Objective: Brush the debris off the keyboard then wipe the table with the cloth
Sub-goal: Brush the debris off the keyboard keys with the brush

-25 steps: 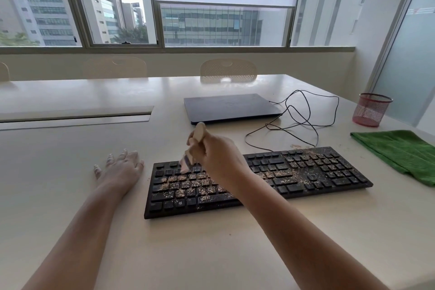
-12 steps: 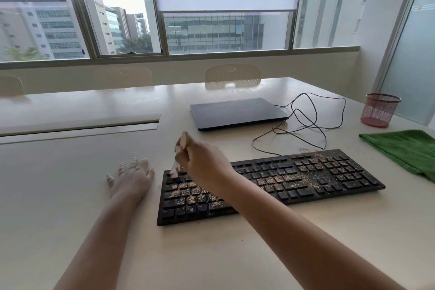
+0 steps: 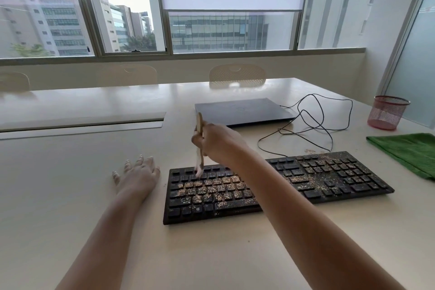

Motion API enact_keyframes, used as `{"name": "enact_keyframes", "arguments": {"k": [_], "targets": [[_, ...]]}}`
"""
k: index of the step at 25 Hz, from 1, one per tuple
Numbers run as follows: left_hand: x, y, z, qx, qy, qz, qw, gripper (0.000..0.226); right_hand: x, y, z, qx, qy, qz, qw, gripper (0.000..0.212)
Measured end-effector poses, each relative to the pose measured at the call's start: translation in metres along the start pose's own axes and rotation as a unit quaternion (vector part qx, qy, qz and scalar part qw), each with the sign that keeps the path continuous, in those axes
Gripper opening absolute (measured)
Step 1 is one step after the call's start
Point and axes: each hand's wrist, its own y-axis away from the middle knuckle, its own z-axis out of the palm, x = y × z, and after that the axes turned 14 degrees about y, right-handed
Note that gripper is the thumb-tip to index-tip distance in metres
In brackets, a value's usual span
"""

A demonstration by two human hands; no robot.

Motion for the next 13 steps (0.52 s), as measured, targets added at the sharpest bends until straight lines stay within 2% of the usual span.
{"name": "enact_keyframes", "arguments": {"k": [4, 8, 10, 13], "targets": [[-0.001, 0.000, 0.000, 0.002, -0.002, -0.002, 1.000, 0.052, -0.018, 0.010, 0.016, -0.014, -0.101, -0.047, 0.994, 0.029], [0.000, 0.000, 0.001, 0.003, -0.009, 0.002, 1.000, 0.051, -0.006, 0.004, 0.011, 0.042, -0.003, -0.011, 0.999, 0.025], [-0.001, -0.001, 0.001, 0.005, -0.011, 0.004, 1.000, 0.052, -0.006, 0.007, 0.008, 0.058, -0.018, -0.019, 0.998, 0.024], [-0.001, -0.002, 0.000, 0.008, -0.009, 0.004, 1.000, 0.052, -0.017, 0.012, 0.018, 0.032, -0.065, -0.069, 0.995, 0.026]]}}
